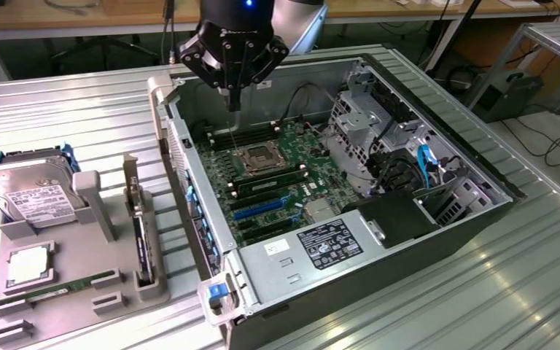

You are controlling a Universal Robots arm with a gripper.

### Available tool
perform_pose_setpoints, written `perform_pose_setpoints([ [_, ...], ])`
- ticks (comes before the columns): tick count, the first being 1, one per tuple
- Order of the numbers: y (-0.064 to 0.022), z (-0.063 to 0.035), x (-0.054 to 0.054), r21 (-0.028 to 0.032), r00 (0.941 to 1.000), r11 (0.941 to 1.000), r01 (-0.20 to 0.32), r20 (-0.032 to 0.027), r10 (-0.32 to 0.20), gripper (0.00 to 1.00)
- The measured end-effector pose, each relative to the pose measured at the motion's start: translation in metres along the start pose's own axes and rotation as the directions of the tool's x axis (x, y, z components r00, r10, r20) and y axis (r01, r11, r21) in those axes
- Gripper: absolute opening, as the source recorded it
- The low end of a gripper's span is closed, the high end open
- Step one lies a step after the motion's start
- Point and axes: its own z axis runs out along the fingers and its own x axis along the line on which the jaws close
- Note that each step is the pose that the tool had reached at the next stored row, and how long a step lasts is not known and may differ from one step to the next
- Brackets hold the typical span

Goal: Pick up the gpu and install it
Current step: 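Reach for the gpu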

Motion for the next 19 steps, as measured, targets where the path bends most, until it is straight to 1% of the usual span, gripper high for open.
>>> perform_pose_setpoints([
  [19, -0.0003, -0.0001, 0.0045, 0.0, 1.0, 1.0, 0.0, 0.0, 0.0, 0.11],
])
